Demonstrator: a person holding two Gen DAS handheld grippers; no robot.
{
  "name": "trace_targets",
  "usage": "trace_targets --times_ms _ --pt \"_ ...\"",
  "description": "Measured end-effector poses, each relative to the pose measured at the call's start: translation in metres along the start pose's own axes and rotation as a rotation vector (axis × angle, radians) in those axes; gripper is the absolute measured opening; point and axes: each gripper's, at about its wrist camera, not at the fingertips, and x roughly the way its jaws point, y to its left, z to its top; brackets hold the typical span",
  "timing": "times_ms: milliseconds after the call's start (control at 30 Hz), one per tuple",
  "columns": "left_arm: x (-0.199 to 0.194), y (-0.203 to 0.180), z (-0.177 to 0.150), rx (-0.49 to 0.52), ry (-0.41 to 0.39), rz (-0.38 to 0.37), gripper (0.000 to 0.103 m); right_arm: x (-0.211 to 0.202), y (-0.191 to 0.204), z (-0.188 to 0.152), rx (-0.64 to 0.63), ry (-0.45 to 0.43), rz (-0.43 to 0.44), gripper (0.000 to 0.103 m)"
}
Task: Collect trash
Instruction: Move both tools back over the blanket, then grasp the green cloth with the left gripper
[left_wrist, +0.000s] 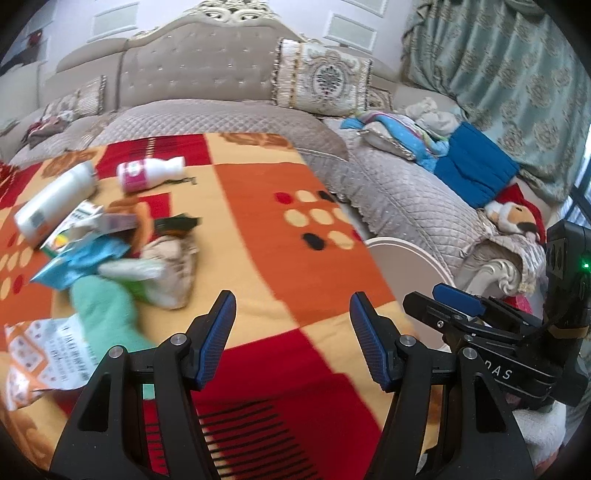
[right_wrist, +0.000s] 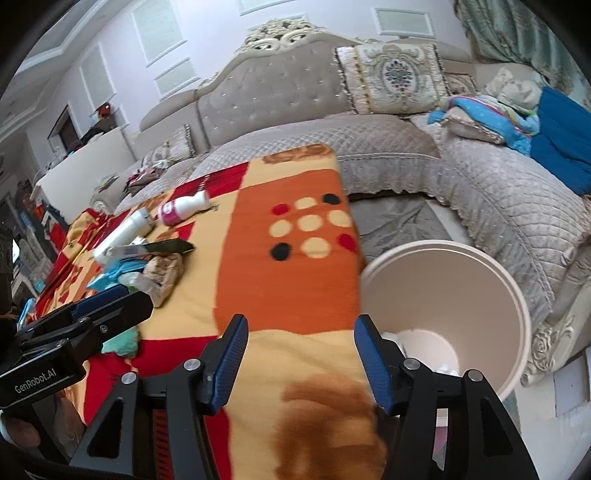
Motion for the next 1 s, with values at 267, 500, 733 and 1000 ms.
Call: trace_targets --times_ms 267,500,733,1000 --pt "-0.02 0.051 -0.013 -0.08 0.002 0.065 0.063 0.022 0.044 0.0 -0.066 0.041 0.057 0.058" --pt "-0.027 0.091 -0.022 -0.156 0.009 0.117 0.063 0.036 0.071 -0.003 -0.112 0.077 0.095 0.058" --pt "-0.022 0.116 -0.026 -0.218 0.031 0.145 0.063 0.048 0.091 -0.003 -0.145 0.102 0.13 0.061" --pt "0.002 0.128 -0.023 -0.271 0.077 0.175 0.063 0.061 0.102 -0.002 -0.165 0.126 0.147 0.061"
